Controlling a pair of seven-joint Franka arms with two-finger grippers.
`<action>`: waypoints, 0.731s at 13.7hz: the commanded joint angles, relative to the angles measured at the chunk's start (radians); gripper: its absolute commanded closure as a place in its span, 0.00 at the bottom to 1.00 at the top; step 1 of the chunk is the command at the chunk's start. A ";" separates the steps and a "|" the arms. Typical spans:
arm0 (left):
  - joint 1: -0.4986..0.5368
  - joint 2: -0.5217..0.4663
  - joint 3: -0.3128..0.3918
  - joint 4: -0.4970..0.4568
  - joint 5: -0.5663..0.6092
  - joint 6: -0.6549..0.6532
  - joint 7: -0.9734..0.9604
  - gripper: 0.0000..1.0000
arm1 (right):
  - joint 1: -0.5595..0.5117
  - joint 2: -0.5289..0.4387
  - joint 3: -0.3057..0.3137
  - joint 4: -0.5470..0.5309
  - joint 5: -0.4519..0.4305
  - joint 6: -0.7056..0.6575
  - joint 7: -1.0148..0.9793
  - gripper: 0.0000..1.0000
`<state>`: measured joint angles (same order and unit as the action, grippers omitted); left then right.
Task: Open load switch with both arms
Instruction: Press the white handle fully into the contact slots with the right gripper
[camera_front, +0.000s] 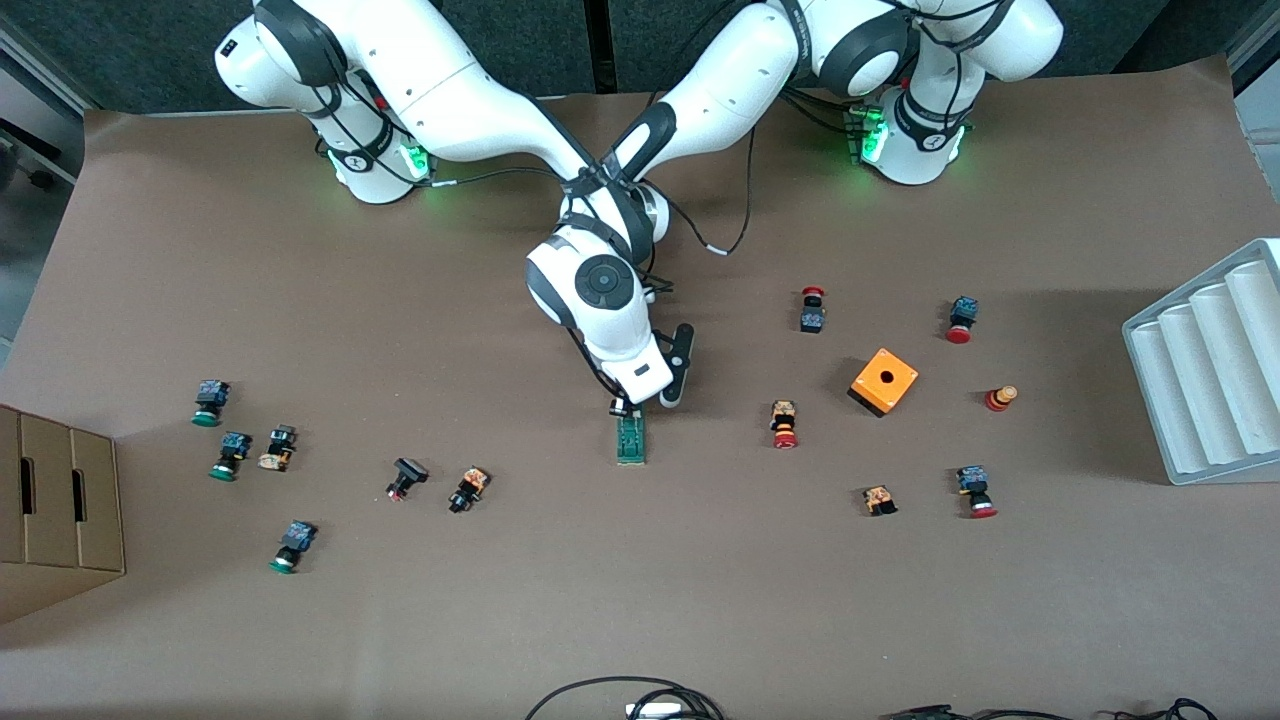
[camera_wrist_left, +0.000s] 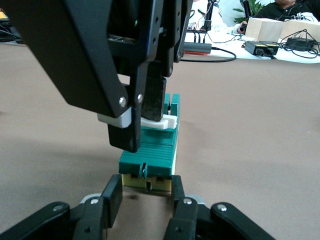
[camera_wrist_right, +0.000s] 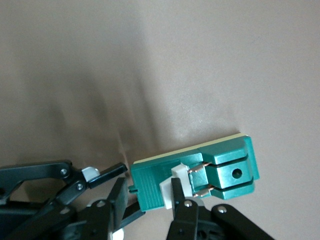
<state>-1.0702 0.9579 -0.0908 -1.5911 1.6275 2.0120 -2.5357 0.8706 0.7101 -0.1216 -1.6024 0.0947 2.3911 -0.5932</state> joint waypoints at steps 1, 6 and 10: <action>-0.005 0.016 0.006 0.002 -0.009 -0.010 -0.015 0.54 | 0.008 0.019 -0.009 -0.008 -0.004 0.036 0.012 0.56; -0.005 0.015 0.006 0.002 -0.009 -0.010 -0.015 0.54 | 0.005 -0.012 -0.012 -0.007 0.000 0.022 0.013 0.00; -0.005 0.016 0.006 0.002 -0.009 -0.010 -0.015 0.54 | 0.001 -0.058 -0.015 -0.007 0.007 -0.010 0.012 0.00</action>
<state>-1.0702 0.9580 -0.0908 -1.5911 1.6275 2.0120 -2.5357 0.8706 0.6897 -0.1324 -1.5976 0.0948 2.3969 -0.5897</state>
